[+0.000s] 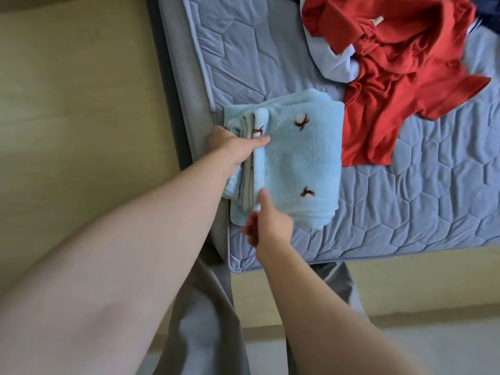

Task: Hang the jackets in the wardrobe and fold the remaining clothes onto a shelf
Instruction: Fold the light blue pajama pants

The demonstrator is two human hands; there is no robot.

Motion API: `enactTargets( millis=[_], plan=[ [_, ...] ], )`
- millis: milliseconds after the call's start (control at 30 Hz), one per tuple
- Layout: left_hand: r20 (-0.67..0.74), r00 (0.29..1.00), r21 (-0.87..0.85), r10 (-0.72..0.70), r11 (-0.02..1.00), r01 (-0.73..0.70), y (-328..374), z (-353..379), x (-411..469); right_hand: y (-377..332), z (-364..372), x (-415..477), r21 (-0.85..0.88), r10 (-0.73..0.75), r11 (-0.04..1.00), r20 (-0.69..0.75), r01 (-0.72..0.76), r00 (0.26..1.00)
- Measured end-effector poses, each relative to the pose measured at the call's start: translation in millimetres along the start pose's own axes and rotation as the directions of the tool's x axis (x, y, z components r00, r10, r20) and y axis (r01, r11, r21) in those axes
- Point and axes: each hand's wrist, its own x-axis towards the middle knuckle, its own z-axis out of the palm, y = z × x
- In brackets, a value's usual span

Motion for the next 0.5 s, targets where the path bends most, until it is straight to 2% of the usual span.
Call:
enactTargets(
  millis=[67, 167, 233, 300, 500],
  plan=[
    [0.066, 0.998, -0.044, 0.012, 0.999, -0.009, -5.3, -4.7, 4.7, 10.8, 6.4, -0.1, 0.156, 0.243, 0.949, 0.191, -0.274, 0.951],
    [0.202, 0.979, -0.084, 0.026, 0.996, -0.009, -12.6, -12.9, 12.0, 17.2, 17.3, 5.7, 0.341, 0.284, 0.834, 0.408, -0.434, 0.867],
    [0.260, 0.965, -0.092, 0.023, 0.996, 0.001, -13.8, -17.9, 15.1, 19.4, 25.4, 8.6, 0.448, 0.226, 0.773, 0.468, -0.449, 0.855],
    [0.299, 0.954, -0.083, 0.019, 0.997, 0.006, -14.1, -20.9, 17.3, 23.9, 33.1, 9.9, 0.511, 0.179, 0.746, 0.464, -0.427, 0.867],
    [0.301, 0.954, -0.071, 0.010, 0.997, 0.012, -11.9, -24.4, 7.4, 35.0, 36.7, 7.4, 0.651, 0.108, 0.639, 0.451, -0.409, 0.886]
  ],
)
